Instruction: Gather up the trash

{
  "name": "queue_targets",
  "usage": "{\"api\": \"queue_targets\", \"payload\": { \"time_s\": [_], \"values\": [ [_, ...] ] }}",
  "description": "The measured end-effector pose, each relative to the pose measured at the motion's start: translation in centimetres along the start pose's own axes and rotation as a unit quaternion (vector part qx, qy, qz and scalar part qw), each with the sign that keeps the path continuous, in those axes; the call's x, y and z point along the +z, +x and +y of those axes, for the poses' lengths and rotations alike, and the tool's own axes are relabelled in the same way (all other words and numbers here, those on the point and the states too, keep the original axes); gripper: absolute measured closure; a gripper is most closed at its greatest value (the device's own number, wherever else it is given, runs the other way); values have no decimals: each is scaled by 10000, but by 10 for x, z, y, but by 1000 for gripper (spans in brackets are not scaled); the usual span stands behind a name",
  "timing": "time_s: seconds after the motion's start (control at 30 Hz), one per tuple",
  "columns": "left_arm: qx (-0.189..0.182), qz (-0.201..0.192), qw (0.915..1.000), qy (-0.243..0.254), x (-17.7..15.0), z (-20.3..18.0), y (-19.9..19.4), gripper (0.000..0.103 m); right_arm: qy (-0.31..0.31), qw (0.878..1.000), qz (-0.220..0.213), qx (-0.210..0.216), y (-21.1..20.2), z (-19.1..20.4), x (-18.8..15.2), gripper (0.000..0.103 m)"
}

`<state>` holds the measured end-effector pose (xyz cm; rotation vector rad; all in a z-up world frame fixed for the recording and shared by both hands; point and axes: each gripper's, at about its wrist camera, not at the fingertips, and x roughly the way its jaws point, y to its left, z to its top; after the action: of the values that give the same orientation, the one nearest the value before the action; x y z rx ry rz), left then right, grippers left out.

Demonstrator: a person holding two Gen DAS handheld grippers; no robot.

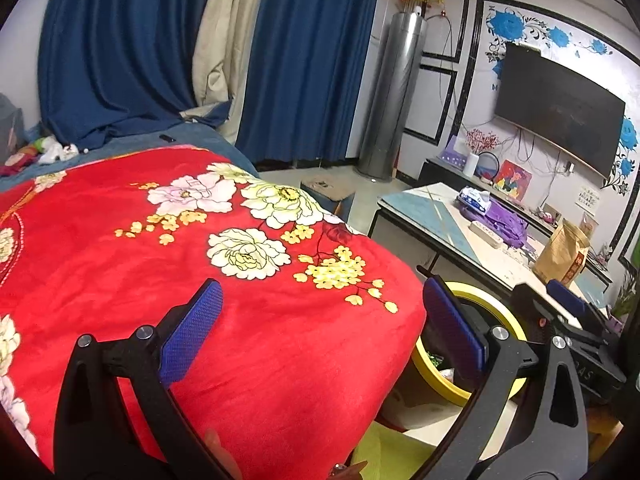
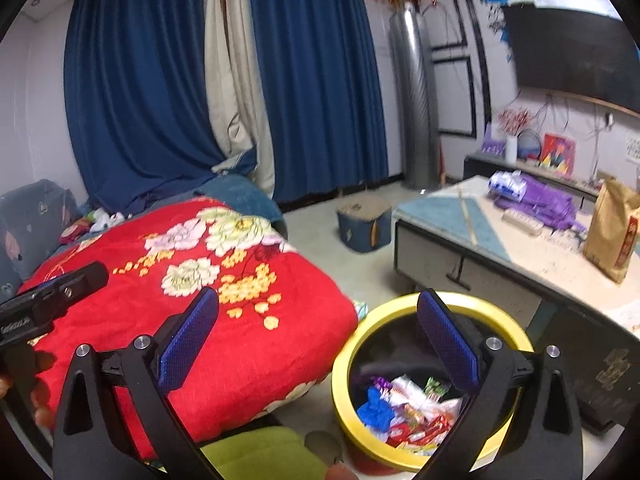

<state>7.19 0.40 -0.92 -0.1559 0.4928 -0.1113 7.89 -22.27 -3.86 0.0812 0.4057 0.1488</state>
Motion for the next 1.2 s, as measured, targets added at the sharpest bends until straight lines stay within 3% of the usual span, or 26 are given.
{"api": "queue_targets", "payload": {
  "time_s": [0.2, 0.33, 0.53, 1.2],
  "values": [
    [100, -284, 9990, 317, -10, -8, -18, 11, -117, 9972, -710, -193, -22, 6, -2, 6],
    [172, -564, 9974, 421, -21, -9, -33, 11, -160, 9955, -920, -185, -30, 7, -7, 6],
    [306, -879, 9953, 252, -21, -1, -44, 11, -325, 9947, -964, -144, -31, 14, -15, 6],
    [344, -741, 9962, 309, -29, -5, -38, 11, -350, 9966, -733, -110, -18, 19, -18, 6]
  ]
}}
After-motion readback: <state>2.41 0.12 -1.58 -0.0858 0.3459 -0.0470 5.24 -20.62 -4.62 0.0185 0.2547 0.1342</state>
